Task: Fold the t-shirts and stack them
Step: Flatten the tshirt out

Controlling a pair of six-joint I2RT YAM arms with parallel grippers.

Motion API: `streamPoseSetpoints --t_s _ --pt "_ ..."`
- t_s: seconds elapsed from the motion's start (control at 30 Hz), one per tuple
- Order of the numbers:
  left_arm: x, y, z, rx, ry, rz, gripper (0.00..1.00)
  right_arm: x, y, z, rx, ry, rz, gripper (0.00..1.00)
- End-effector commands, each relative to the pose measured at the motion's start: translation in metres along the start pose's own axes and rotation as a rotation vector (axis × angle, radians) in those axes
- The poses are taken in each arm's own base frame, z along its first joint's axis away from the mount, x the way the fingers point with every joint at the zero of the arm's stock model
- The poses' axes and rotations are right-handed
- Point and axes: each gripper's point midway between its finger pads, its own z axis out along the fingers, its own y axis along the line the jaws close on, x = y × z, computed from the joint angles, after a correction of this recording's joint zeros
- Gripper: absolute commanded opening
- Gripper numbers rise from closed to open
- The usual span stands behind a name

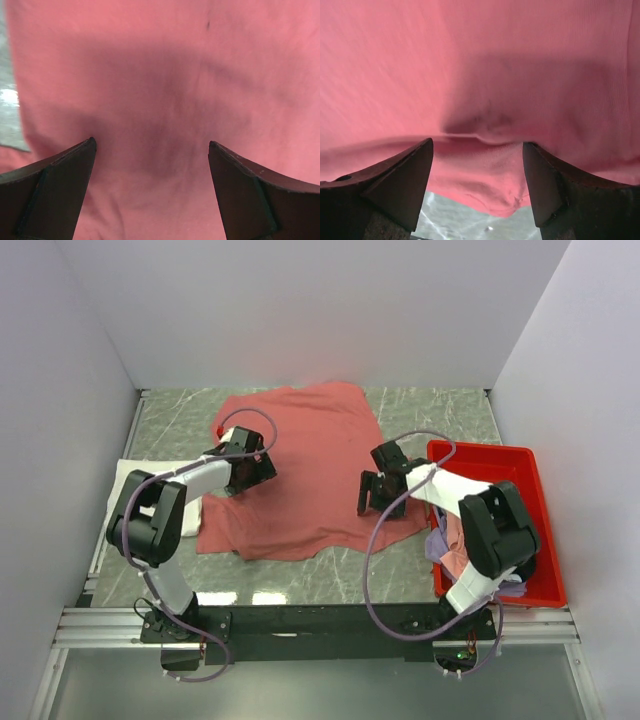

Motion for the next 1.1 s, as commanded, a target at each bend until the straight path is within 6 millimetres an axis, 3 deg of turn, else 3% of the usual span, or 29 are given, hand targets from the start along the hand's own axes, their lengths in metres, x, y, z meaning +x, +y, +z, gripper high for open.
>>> streamPoseSetpoints --t_s 0.0,0.07,0.17,0.2,0.27,0.3,0.43,0.47,0.5,0.53,0.57,0.6,0.67,0.7,0.77,0.83,0.93,1.03,1.07 --pt "0.005 -0.015 0.001 0.084 0.027 -0.015 0.99 -0.034 0.001 0.016 -0.004 -0.058 0.035 0.78" --pt "0.020 -0.014 0.002 0.114 0.063 -0.030 0.99 -0.036 -0.002 0.027 0.005 -0.025 0.042 0.78" --pt "0.050 -0.010 0.000 0.133 0.129 -0.045 1.00 -0.056 -0.002 0.032 0.014 -0.025 0.045 0.78" --pt "0.055 -0.010 -0.003 0.136 0.133 -0.047 0.99 -0.072 -0.004 0.036 0.030 -0.040 0.052 0.78" --pt "0.078 -0.013 -0.009 0.135 0.165 -0.033 1.00 -0.083 -0.005 0.039 0.052 -0.035 0.051 0.78" --pt "0.086 -0.018 -0.012 0.144 0.174 -0.025 1.00 -0.100 0.001 0.042 0.047 -0.050 0.045 0.78" --pt "0.143 -0.047 -0.030 0.186 0.272 0.043 0.99 -0.139 0.013 0.046 0.046 -0.068 0.032 0.78" --pt "0.154 -0.052 -0.035 0.204 0.291 0.051 1.00 -0.159 0.022 0.048 0.035 -0.088 0.021 0.78" --pt "0.157 -0.065 -0.039 0.256 0.284 0.047 1.00 -0.162 0.021 0.050 0.044 -0.071 0.007 0.78" --pt "0.173 -0.079 -0.049 0.315 0.318 0.065 0.99 -0.169 0.025 0.052 0.044 -0.076 -0.001 0.78" --pt "0.188 -0.091 -0.060 0.381 0.385 0.052 0.99 -0.169 0.023 0.068 0.050 -0.043 -0.006 0.78" --pt "0.190 -0.110 -0.069 0.467 0.390 0.038 0.99 -0.192 0.034 0.058 0.031 -0.077 -0.019 0.78" --pt "0.206 -0.134 -0.089 0.574 0.458 0.040 0.99 -0.203 0.039 0.072 0.008 -0.058 -0.034 0.78" --pt "0.208 -0.142 -0.094 0.603 0.464 0.045 0.99 -0.227 0.051 0.062 -0.032 -0.115 -0.056 0.78" --pt "0.206 -0.166 -0.106 0.659 0.446 0.092 0.99 -0.245 0.067 0.057 -0.106 -0.141 -0.087 0.78" --pt "0.201 -0.181 -0.113 0.678 0.425 0.130 1.00 -0.257 0.069 0.051 -0.133 -0.168 -0.105 0.79" --pt "0.175 -0.208 -0.134 0.745 0.341 0.176 0.99 -0.266 0.071 0.028 -0.143 -0.221 -0.156 0.79" --pt "0.150 -0.197 -0.140 0.674 0.234 0.188 0.99 -0.272 0.067 -0.008 -0.115 -0.286 -0.199 0.81" --pt "0.141 -0.191 -0.150 0.662 0.206 0.186 0.99 -0.274 0.067 -0.029 -0.110 -0.317 -0.206 0.81"
